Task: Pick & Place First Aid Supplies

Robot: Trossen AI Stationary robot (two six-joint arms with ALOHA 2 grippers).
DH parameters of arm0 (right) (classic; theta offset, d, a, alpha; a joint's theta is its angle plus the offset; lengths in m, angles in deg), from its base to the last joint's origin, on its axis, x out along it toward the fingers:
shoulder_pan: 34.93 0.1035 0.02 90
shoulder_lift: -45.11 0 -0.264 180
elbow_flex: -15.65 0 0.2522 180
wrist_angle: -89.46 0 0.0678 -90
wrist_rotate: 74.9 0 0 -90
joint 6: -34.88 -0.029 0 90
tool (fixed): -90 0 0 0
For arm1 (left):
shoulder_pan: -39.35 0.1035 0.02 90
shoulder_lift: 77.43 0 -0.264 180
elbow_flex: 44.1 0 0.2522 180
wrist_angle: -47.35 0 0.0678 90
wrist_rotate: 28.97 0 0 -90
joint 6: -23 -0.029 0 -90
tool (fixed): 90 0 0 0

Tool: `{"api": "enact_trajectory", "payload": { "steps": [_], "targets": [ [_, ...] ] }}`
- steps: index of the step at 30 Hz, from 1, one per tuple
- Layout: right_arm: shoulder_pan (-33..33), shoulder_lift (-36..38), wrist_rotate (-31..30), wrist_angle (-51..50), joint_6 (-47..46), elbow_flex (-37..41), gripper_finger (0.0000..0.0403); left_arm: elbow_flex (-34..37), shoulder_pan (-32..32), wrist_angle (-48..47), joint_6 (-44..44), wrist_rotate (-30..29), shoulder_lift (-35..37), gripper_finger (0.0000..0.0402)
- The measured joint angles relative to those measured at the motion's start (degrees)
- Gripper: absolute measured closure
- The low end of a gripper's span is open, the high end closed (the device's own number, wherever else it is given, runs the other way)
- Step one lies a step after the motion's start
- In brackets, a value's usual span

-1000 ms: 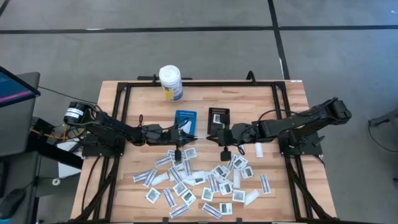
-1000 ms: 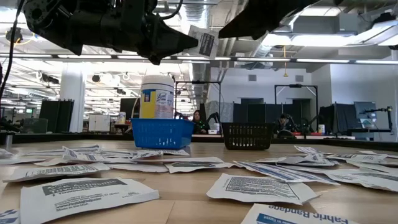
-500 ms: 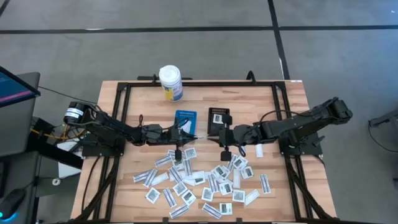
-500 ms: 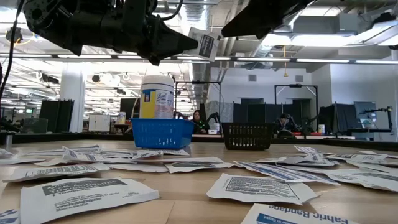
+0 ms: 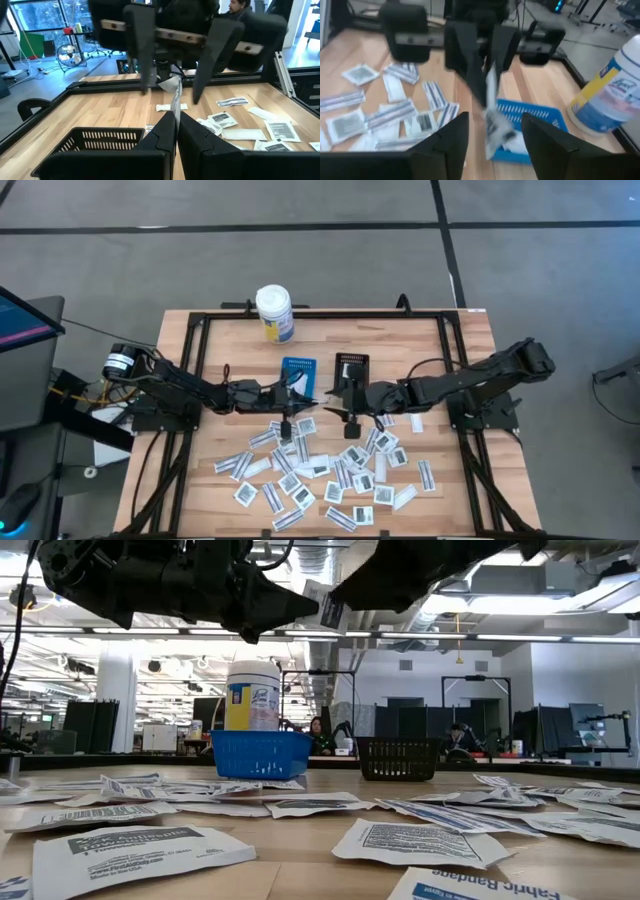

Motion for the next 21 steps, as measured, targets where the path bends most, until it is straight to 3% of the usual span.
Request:
{"api": "enact_trajectory", "payload": {
  "steps": [8,14,21],
  "targets": [
    [3.25,0.26,-1.28,2.91,8.92,0.11,0.0197,0.04,0.04,-0.48,-0.10,0.00,0.02,0.0391],
    [1.54,-0.19,-0.76,2.95,6.94,0.13,0.0197,0.04,0.04,-0.13,-0.42,2.19,0.02,0.0390],
    [-1.27,-0.17,7.67,3.37,2.16,0.11,0.0201,0.04,0.04,1.09,-1.45,6.01,0.00,0.0389]
  ]
}}
